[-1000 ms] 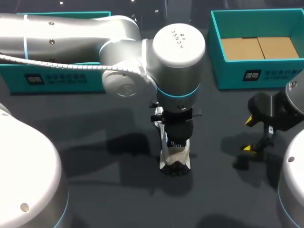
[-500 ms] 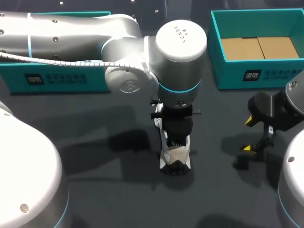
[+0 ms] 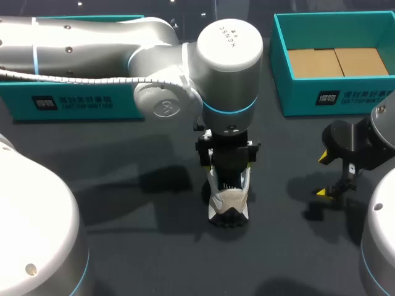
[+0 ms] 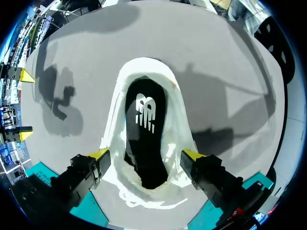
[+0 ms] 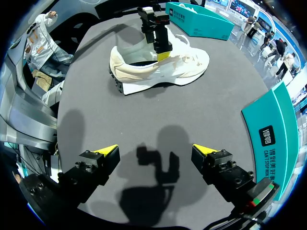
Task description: Take the shoe out of the shoebox, open the shoe tongue, remove and reinsert the insole, then place the shoe into the shoebox
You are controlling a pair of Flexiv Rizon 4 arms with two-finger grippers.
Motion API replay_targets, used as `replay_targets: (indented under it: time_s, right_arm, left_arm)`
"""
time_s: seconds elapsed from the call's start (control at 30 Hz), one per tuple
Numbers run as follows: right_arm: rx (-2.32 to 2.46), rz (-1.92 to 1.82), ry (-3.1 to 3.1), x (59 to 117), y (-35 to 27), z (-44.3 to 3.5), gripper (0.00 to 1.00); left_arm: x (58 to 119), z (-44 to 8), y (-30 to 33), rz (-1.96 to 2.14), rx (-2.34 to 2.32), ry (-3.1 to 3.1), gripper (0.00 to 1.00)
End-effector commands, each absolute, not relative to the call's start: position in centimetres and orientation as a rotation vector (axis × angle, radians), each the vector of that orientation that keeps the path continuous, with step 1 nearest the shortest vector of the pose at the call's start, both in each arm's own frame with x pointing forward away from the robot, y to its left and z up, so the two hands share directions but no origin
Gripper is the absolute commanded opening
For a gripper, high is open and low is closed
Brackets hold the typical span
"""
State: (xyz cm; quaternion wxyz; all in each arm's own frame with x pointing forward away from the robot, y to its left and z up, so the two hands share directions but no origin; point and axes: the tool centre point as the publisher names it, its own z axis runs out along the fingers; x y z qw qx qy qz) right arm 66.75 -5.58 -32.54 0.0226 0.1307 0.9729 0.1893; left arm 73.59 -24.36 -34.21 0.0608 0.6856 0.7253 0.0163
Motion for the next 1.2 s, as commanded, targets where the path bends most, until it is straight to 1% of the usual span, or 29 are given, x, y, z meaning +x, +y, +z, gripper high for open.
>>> replay_targets:
  time_s: [0.03,0.3,0.53,0.7,0.83,0.9,1.03,1.1,1.17,1.2]
  right_arm:
    - [0.406,0.584,3.010,66.5,-5.6,-32.5,1.00]
    - [0.406,0.584,3.010,66.5,-5.6,-32.5,1.00]
    - [0.406,0.584,3.010,66.5,-5.6,-32.5,1.00]
    - [0.406,0.584,3.010,66.5,-5.6,-32.5,1.00]
    - [0.406,0.584,3.010,66.5,-5.6,-32.5,1.00]
    - [0.406,0.584,3.010,66.5,-5.6,-32.5,1.00]
    - [0.406,0.584,3.010,66.5,-5.6,-32.5,1.00]
    - [0.406,0.584,3.010,66.5,-5.6,-32.5,1.00]
    - [0.406,0.584,3.010,66.5,-5.6,-32.5,1.00]
    - [0.406,0.584,3.010,66.5,-5.6,-32.5,1.00]
  left_arm:
    - [73.7,-34.3,-24.2,0.042,2.072,2.191,0.97]
    - [74.4,-34.1,-24.1,0.040,2.071,2.191,0.98]
    - [75.8,-33.1,-23.4,-0.012,2.044,2.206,0.91]
    - [76.9,-32.0,-23.1,-0.024,2.029,2.209,0.82]
    - [77.4,-30.8,-22.9,-0.008,2.007,2.205,0.66]
    - [77.8,-29.9,-22.7,-0.013,2.001,2.198,0.53]
    - [78.2,-28.5,-22.6,-0.010,1.982,2.190,0.44]
    - [78.3,-28.1,-22.7,-0.018,1.979,2.187,0.37]
    - [78.1,-27.8,-22.7,-0.036,1.983,2.179,0.34]
    - [78.0,-27.7,-22.8,-0.038,1.984,2.178,0.30]
